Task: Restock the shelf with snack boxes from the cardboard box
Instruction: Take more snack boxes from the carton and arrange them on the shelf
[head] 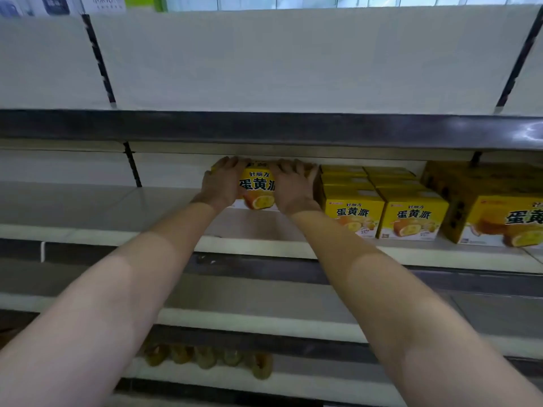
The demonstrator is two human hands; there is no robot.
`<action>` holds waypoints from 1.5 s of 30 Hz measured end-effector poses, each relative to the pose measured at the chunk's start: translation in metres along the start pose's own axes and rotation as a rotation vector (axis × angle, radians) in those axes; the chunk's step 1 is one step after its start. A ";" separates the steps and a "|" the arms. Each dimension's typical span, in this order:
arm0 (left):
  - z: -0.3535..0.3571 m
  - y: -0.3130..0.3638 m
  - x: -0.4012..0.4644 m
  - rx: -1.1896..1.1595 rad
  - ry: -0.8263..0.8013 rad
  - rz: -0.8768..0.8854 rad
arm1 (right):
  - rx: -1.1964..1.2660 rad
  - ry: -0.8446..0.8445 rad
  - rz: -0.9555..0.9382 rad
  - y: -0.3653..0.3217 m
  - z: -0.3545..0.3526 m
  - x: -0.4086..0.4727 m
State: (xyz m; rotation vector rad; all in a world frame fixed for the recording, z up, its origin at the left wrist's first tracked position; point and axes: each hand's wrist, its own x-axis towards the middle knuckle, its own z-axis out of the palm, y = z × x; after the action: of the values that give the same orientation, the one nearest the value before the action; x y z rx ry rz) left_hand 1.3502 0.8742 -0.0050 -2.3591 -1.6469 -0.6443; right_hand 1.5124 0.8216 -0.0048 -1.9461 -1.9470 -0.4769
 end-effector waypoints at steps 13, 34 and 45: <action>0.023 0.006 0.026 -0.020 0.042 -0.076 | 0.018 0.003 0.006 0.016 0.021 0.032; -0.027 0.036 -0.034 -0.248 -0.220 0.162 | 0.085 0.086 0.133 -0.014 -0.046 -0.053; -0.045 0.157 -0.112 -0.528 -0.310 0.555 | 0.030 0.200 0.431 0.036 -0.085 -0.215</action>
State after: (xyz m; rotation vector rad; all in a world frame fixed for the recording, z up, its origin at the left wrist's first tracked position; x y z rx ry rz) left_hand 1.4534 0.7051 -0.0023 -3.2405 -0.8756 -0.6783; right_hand 1.5485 0.5916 -0.0304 -2.1273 -1.3550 -0.4932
